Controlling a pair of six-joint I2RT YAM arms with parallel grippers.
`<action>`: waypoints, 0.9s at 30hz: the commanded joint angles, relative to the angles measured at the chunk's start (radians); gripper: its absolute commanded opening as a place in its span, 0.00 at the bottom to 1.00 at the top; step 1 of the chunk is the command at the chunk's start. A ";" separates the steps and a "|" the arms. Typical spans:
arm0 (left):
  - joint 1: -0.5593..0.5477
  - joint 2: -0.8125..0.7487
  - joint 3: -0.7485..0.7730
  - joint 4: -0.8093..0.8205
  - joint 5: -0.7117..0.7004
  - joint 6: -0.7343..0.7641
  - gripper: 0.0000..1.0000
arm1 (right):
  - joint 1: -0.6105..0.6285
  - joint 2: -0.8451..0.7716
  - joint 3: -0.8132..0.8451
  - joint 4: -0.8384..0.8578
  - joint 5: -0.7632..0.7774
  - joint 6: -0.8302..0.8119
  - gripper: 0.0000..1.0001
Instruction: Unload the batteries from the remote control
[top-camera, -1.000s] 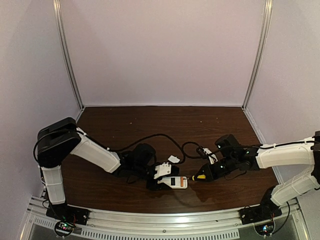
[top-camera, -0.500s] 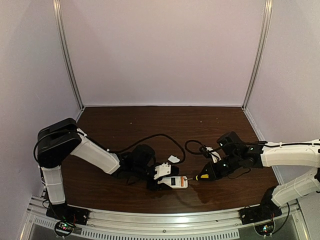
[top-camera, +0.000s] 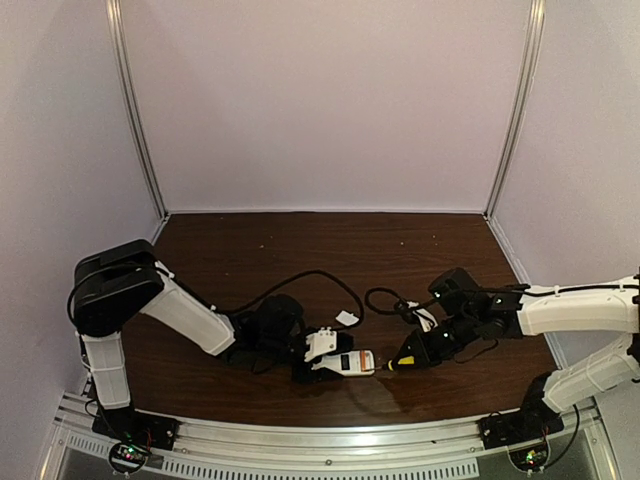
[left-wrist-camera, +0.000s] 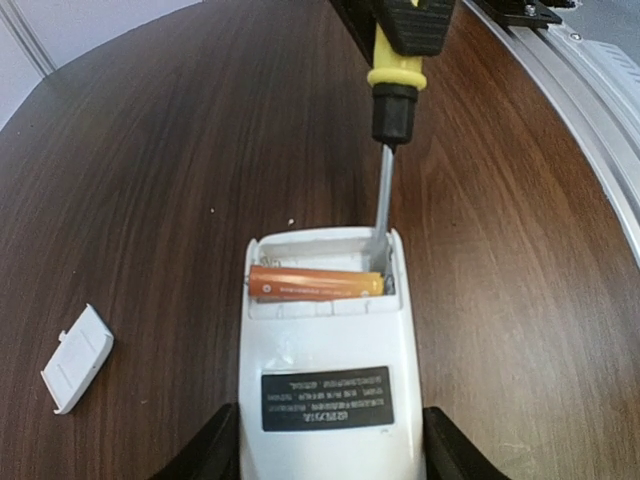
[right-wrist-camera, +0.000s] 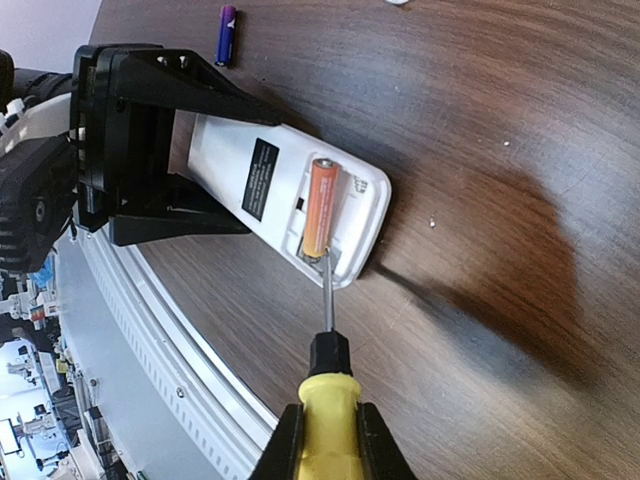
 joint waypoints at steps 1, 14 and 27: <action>-0.003 -0.019 -0.036 0.039 -0.032 -0.014 0.31 | 0.020 0.016 0.015 -0.009 -0.023 0.016 0.00; -0.002 -0.024 -0.054 0.100 -0.032 -0.035 0.28 | 0.020 0.080 -0.030 0.177 -0.077 0.102 0.00; -0.002 -0.034 -0.048 0.107 -0.024 -0.043 0.26 | 0.020 0.102 -0.060 0.220 -0.125 0.210 0.00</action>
